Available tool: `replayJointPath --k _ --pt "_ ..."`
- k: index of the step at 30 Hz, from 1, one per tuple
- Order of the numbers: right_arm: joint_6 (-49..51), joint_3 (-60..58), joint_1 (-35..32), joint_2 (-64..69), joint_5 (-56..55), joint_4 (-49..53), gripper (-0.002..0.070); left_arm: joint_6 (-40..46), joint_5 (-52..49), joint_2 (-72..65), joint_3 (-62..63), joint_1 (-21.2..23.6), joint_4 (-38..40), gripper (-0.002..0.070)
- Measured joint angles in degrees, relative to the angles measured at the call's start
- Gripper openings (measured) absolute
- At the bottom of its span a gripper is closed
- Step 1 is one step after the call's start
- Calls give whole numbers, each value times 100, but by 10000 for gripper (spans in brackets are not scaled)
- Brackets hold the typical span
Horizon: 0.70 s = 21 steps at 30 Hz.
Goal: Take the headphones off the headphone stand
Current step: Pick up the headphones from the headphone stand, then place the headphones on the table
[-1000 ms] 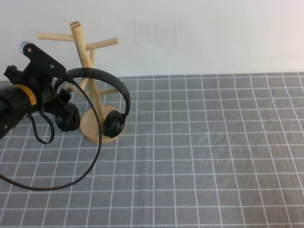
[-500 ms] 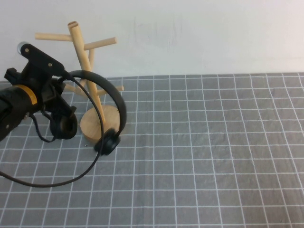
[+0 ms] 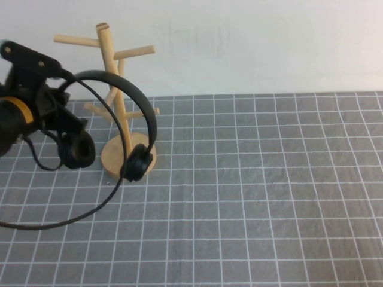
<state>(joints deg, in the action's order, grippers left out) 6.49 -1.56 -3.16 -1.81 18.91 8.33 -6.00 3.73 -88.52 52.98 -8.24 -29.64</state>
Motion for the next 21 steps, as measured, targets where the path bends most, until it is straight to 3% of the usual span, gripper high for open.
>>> replayJointPath --k 12,21 --pt "0 0 0 0 0 0 -6 -107 -2202 1218 0 -456 176 57" --pt "0 0 0 0 0 0 -6 336 -3871 1411 0 -869 1806 57"
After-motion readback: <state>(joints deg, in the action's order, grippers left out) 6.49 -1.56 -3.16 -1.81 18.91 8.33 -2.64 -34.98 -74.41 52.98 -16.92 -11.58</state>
